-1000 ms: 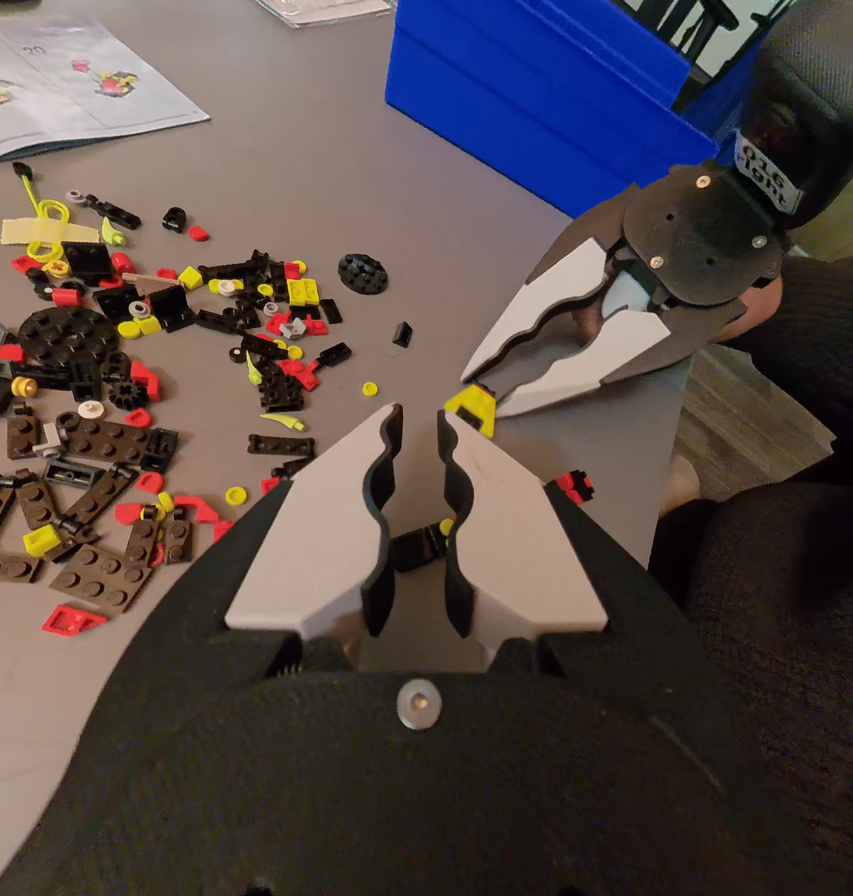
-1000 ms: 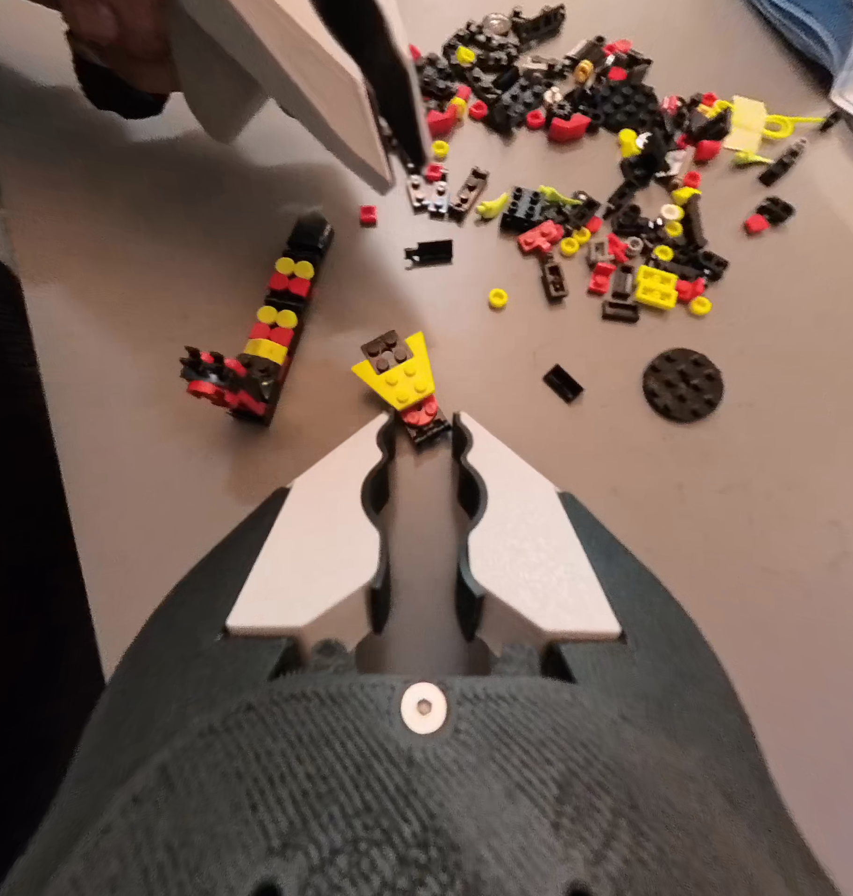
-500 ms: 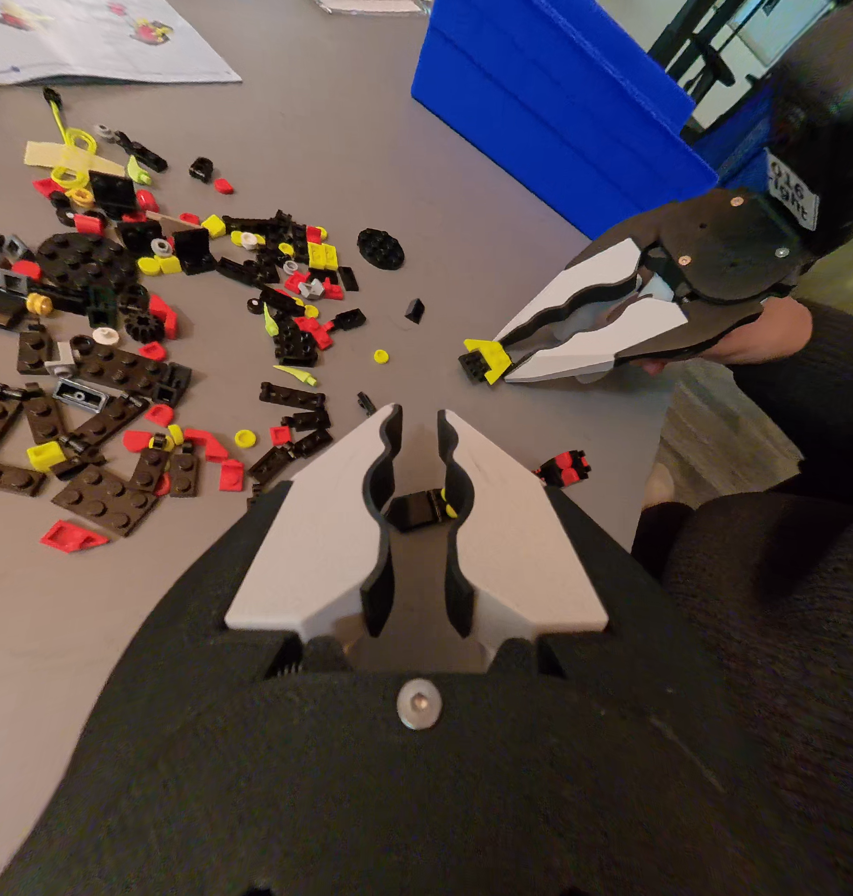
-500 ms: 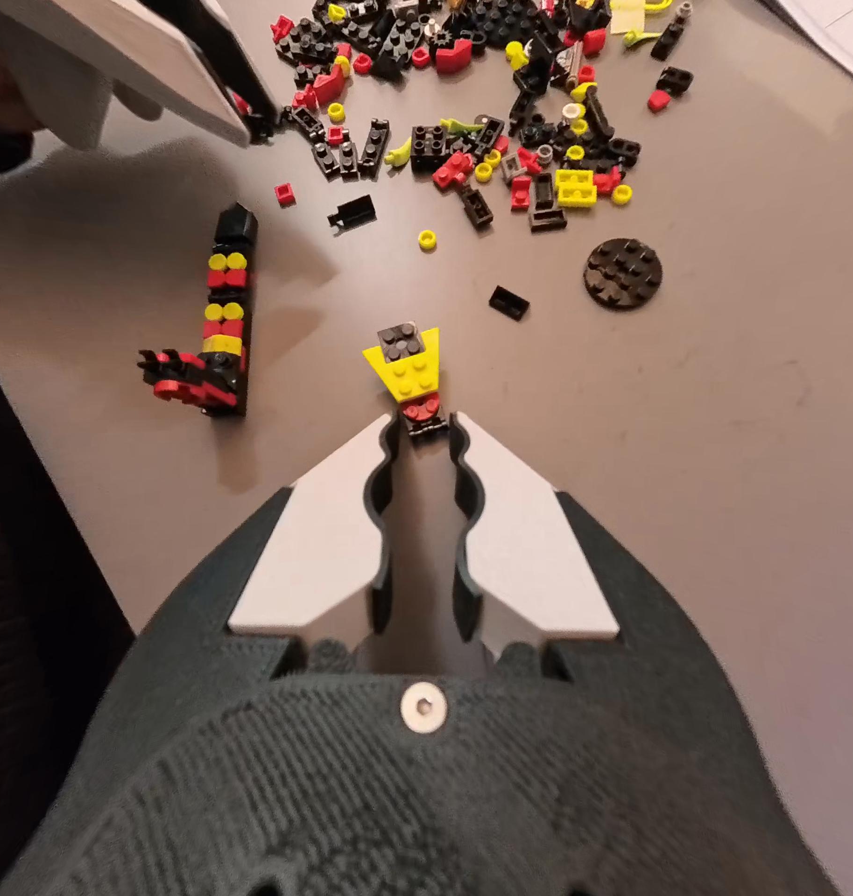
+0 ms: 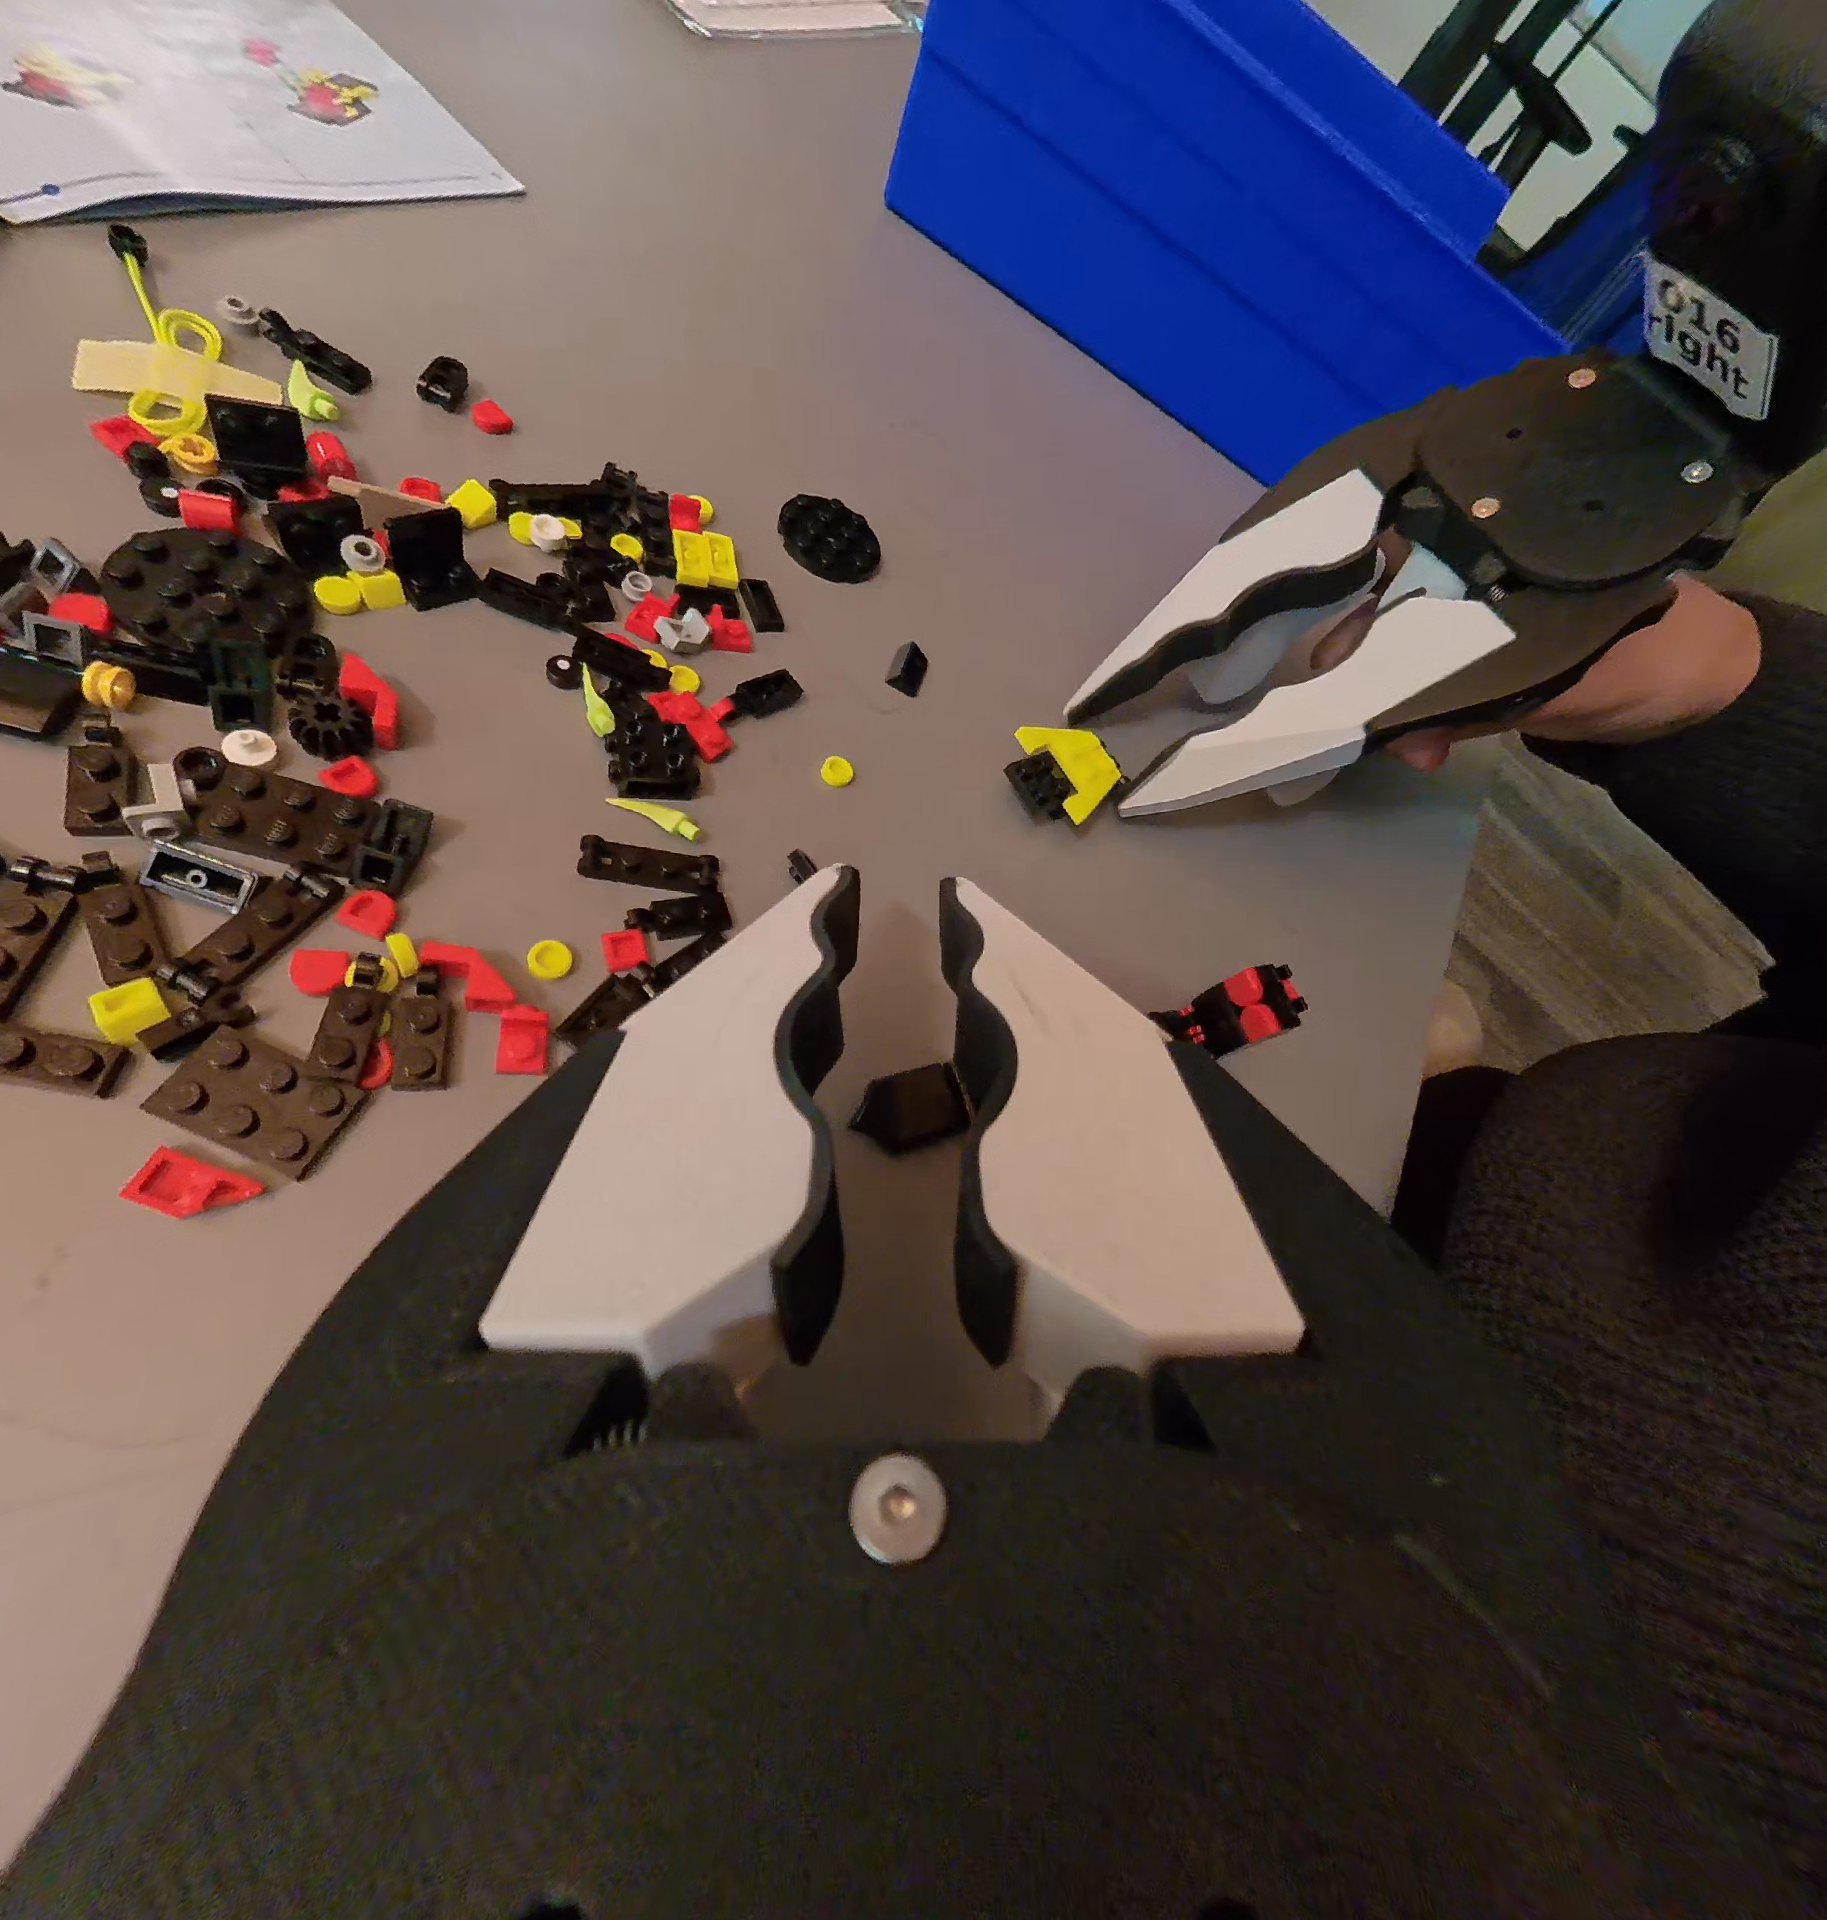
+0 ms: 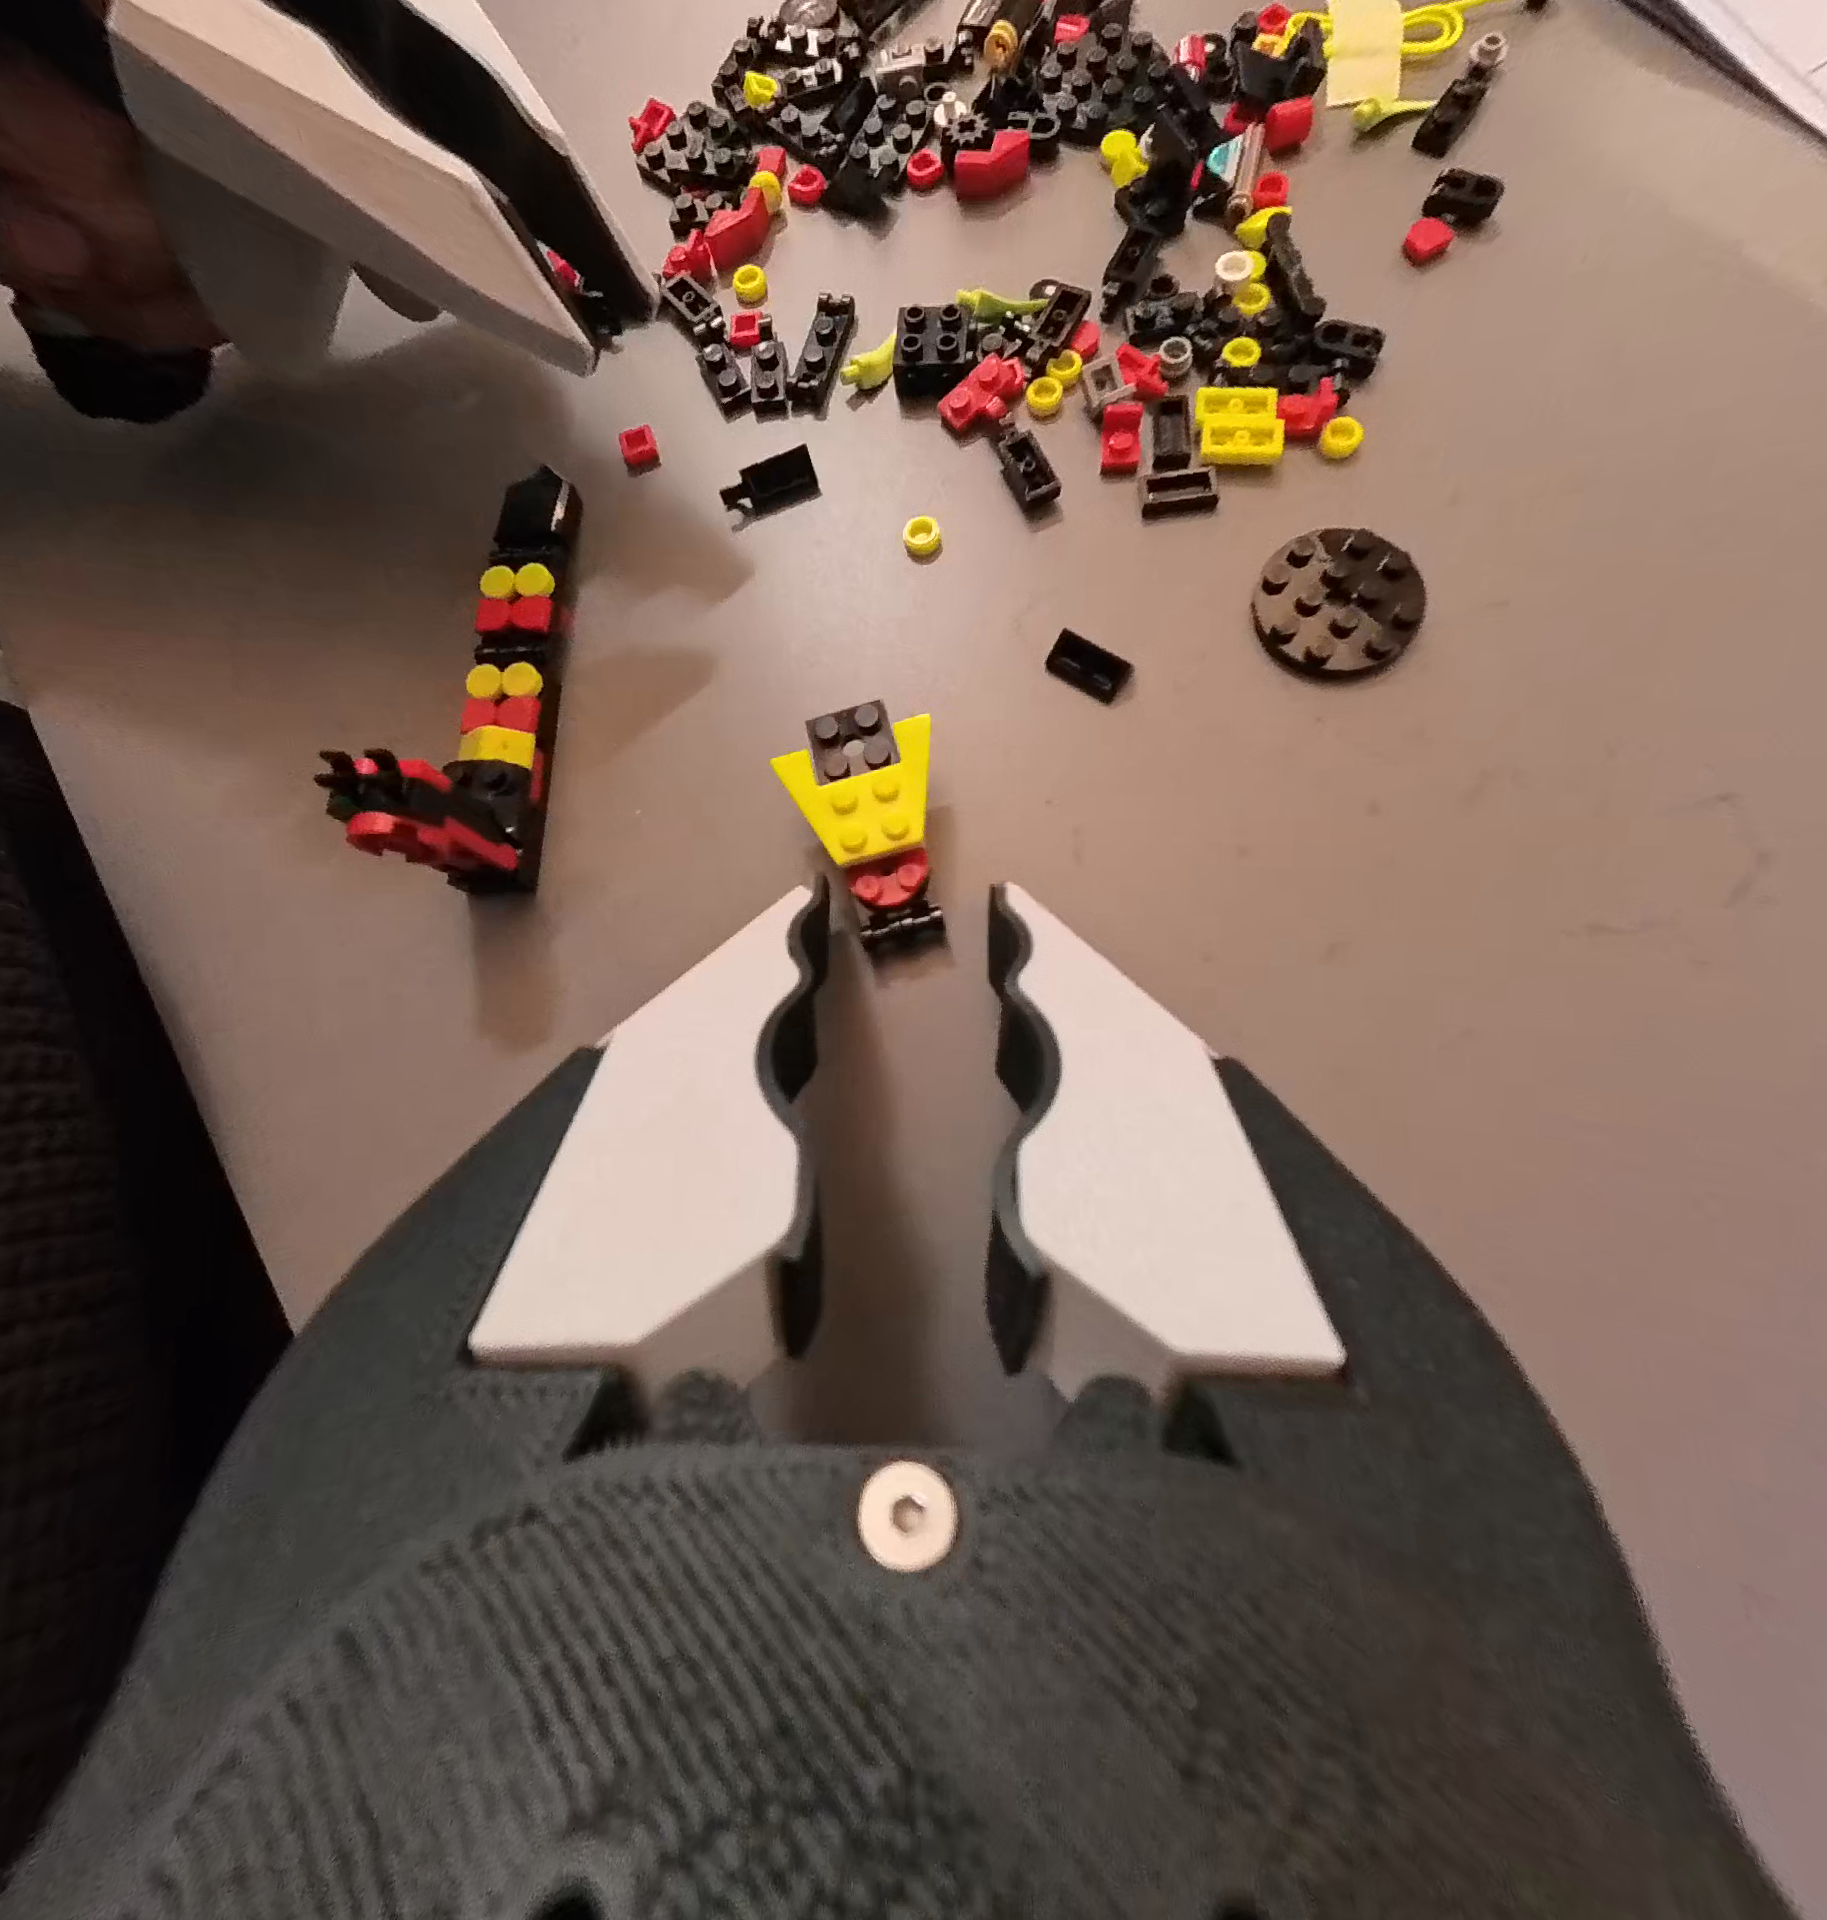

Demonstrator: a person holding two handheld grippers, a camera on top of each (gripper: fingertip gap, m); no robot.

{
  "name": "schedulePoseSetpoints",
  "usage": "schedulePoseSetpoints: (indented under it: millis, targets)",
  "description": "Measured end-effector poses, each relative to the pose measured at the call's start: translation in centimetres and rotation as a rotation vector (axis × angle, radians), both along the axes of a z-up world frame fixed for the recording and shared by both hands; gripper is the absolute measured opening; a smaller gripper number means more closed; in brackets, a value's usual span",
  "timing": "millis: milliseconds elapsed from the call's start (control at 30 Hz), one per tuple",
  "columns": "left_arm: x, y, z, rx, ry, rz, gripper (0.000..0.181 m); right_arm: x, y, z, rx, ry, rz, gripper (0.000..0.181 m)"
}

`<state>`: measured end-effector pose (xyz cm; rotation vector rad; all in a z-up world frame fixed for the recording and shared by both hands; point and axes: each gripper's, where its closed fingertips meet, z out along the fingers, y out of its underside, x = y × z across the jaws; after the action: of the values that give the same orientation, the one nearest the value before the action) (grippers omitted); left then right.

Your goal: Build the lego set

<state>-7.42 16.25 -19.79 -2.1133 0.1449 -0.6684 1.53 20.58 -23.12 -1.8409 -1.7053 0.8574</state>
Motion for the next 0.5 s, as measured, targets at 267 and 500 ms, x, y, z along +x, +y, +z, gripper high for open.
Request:
schedulePoseSetpoints:
  millis: [267,500]
  targets:
    - [0.3,-0.1,-0.3,0.01,0.033,-0.047,0.013,-0.4,-0.4,2.1,-0.132,0.124,0.013,0.039]
    - [0.3,-0.1,-0.3,0.066,0.183,-0.058,0.018,-0.7,-1.2,4.5,-0.329,0.247,0.014,0.042]
